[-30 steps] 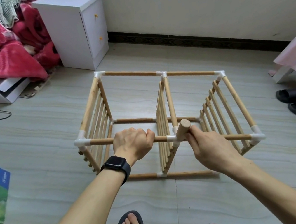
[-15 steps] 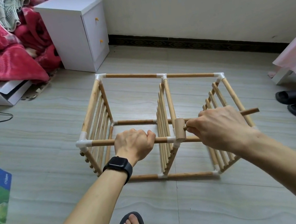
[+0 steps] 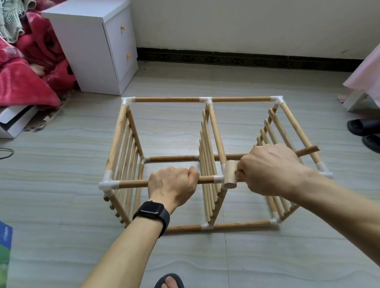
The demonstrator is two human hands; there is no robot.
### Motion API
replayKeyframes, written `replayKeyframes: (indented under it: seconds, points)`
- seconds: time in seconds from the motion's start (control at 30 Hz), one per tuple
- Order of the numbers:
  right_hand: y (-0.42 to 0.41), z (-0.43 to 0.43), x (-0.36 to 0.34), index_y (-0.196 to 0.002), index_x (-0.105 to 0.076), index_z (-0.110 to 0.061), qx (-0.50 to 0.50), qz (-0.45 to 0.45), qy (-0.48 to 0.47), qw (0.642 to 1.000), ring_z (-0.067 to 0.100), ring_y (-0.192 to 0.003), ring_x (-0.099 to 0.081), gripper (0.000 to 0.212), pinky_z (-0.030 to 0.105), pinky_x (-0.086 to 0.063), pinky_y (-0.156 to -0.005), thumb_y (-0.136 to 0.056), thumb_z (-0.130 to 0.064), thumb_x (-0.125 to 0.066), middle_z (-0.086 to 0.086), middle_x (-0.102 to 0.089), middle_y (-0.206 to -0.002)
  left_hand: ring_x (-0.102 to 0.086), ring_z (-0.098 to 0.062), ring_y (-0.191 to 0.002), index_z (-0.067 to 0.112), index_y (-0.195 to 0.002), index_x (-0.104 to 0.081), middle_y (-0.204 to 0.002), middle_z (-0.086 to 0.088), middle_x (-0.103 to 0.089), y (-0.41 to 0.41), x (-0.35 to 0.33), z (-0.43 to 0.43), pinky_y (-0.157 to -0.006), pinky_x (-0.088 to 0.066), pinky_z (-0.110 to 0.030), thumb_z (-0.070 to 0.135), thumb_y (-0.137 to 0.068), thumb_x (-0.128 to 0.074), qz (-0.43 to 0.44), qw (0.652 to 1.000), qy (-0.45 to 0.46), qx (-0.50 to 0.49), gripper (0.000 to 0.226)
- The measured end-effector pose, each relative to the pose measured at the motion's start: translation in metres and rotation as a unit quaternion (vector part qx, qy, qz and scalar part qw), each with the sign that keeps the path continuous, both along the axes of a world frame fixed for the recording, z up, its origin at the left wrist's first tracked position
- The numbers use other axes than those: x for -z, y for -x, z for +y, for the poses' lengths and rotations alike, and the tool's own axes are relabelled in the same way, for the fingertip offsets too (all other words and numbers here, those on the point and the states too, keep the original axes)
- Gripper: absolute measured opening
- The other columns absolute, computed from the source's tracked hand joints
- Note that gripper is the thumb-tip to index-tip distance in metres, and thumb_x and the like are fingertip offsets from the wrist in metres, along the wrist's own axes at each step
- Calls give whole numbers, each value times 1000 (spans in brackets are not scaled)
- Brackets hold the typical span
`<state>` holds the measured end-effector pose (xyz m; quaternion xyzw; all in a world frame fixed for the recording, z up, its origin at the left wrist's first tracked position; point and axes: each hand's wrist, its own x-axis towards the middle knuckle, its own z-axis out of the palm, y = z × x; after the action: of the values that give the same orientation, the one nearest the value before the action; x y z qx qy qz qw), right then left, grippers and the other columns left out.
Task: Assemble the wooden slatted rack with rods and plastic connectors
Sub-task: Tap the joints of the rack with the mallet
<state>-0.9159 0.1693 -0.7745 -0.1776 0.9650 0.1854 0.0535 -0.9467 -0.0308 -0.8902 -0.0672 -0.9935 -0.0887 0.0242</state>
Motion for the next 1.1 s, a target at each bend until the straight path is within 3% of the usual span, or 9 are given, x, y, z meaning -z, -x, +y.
replayKeyframes:
  seconds: [0.1,0.17,0.3,0.5,0.57,0.7,0.77,0.93,1.1]
  points:
    - [0,4,5,-83,-62,-27,40,-12,136,990,11,-60,-56,35,30,-53,-58,-105,-47,-44,-6,-59,-70,-58,-13,-81,28,-119,-54,-97,7,-63,-3,-6,-8,-64,-42,-28,49,-103,-35,33,992,-85,83,32]
    - [0,0,4,-89,-64,-26,51,-55,215,974,10,-61,-57,32,26,-48,-56,-104,-48,-46,-6,-61,-72,-56,-14,-92,30,-144,-41,-113,3,-60,-8,-15,-13,-74,-45,-28,53,-97,-51,93,972,-114,184,54]
    - [-4,-23,2,-104,-63,-26,28,-126,319,939,9,-70,-63,24,25,-55,-65,-103,-46,-50,-8,-65,-82,-63,-15,-80,25,-130,-58,-91,3,-67,-19,-26,-28,-67,-56,-34,46,-98,-54,221,932,-101,268,39]
    - [-2,-41,-2,-104,-63,-30,27,-164,297,940,7,-72,-61,26,20,-47,-62,-103,-49,-46,-6,-65,-83,-64,-13,-89,36,-131,-62,-94,10,-67,-42,-36,-91,-69,-59,-39,38,-95,-66,186,959,-209,52,36]
    - [1,-48,-2,-110,-67,-28,47,-206,430,878,5,-75,-63,22,19,-47,-64,-101,-42,-54,-7,-68,-87,-61,-10,-86,39,-133,-61,-95,10,-65,-52,-36,-108,-71,-59,-38,42,-95,-64,164,960,-229,-1,38]
    - [3,-82,-5,-111,-71,-11,143,-224,732,627,11,-54,-56,25,22,-47,-51,-93,-28,-69,3,-72,-74,-54,-11,-84,44,-139,-54,-81,12,-58,-66,-33,-125,-73,-57,-40,60,-94,-53,133,958,-244,-67,48]
    - [4,-103,-4,-110,-72,-5,166,-242,779,554,11,-52,-56,28,21,-48,-49,-93,-27,-68,5,-73,-78,-55,-14,-87,43,-147,-45,-80,15,-52,-71,-29,-125,-74,-56,-40,59,-95,-54,122,956,-251,-91,55]
    - [9,-145,0,-103,-69,-6,28,-102,693,713,12,-58,-68,29,23,-55,-56,-102,-31,-54,4,-69,-76,-38,-22,-141,27,-161,-12,-155,-1,-37,-66,5,-138,-107,-45,-41,49,-91,-66,20,917,-335,-215,91]
    - [20,-163,-7,-93,-66,-10,-110,-7,591,799,9,-64,-66,27,28,-55,-58,-104,-29,-51,-9,-64,-71,-65,-26,-96,27,-109,-60,-105,0,-68,-58,27,-140,-83,-57,-42,36,-104,-48,-53,905,-352,-232,16]
